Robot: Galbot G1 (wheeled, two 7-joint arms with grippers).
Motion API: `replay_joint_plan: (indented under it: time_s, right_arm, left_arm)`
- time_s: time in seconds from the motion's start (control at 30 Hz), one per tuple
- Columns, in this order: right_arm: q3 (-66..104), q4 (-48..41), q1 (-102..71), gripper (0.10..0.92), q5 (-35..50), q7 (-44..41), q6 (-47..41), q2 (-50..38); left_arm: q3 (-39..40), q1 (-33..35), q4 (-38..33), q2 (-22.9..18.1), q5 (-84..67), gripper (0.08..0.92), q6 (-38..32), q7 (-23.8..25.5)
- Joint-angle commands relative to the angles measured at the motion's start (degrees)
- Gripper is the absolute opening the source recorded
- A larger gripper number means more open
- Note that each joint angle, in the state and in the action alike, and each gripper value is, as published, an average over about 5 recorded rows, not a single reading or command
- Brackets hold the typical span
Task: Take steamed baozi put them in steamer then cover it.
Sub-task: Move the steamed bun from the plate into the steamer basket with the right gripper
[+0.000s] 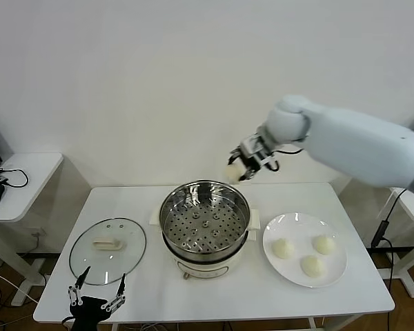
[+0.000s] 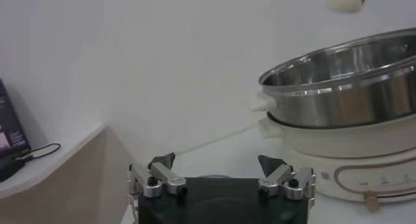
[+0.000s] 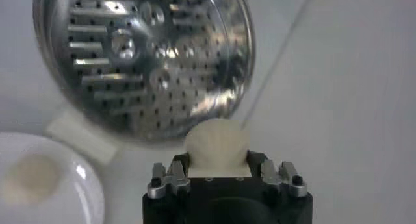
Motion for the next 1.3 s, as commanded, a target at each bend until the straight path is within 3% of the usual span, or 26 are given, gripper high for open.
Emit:
replay_joint_plan:
  time_s: [0.03,0.37,1.13,1.3]
  right_arm:
    - [-4.36,-5.26,-2.45,0.569,-11.55,3.53,10.68,9.51]
    - [-3.15,-9.21,-8.80,0.575,-20.58,8.13,17.71,9.38]
    - [-1.46,-14.05,-10.02,0.582,-23.55,9.63,20.83,11.44]
    - [-1.48,-11.48,-7.63,0.692,-20.75,8.21,20.03,10.27]
  left_arm:
    - [-0.28,0.18,-0.07,-0.51,0.05,0.823,-0.10,-0.04]
    - [-0.19,-0.03,-0.02,-0.92,0.31,0.823,0.06,0.11]
    - [0.14,-0.51,0.36,-0.81,0.30,0.823,0.19,0.23]
    - [0.25,-0.47,0.08,-0.77,0.38,0.823,0.29,0.37]
